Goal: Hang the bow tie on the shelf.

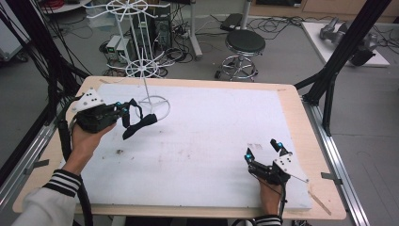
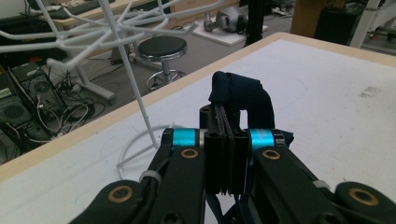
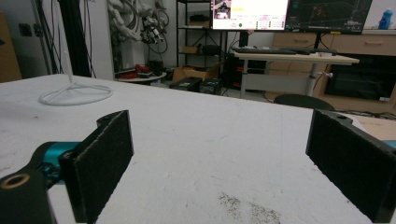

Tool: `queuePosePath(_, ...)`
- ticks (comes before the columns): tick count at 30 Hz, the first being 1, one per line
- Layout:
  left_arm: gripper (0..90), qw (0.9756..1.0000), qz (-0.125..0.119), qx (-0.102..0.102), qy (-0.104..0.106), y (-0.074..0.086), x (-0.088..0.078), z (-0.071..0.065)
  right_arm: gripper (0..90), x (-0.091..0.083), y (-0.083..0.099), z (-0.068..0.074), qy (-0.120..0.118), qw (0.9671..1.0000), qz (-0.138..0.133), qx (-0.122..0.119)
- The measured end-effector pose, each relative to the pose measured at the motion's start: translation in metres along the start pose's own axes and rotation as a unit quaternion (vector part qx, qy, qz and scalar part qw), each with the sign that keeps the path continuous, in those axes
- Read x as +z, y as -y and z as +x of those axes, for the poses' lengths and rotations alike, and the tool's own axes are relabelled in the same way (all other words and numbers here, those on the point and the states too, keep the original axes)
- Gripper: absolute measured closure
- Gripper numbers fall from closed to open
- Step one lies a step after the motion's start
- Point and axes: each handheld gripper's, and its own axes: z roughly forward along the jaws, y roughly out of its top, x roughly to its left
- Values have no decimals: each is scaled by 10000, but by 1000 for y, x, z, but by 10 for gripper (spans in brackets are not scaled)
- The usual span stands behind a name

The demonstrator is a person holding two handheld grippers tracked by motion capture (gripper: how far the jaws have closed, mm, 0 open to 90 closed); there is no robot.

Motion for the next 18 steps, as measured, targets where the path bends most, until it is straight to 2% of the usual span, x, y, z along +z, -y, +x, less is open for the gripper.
queuePosePath(14,882,9998,-154,115,-42,-31,3,0,65,0,0,0,1,10000,1,0)
queuePosePath(18,881,9998,-126,134,-87,-42,8,5,65,0,0,0,3,10000,-3,-8)
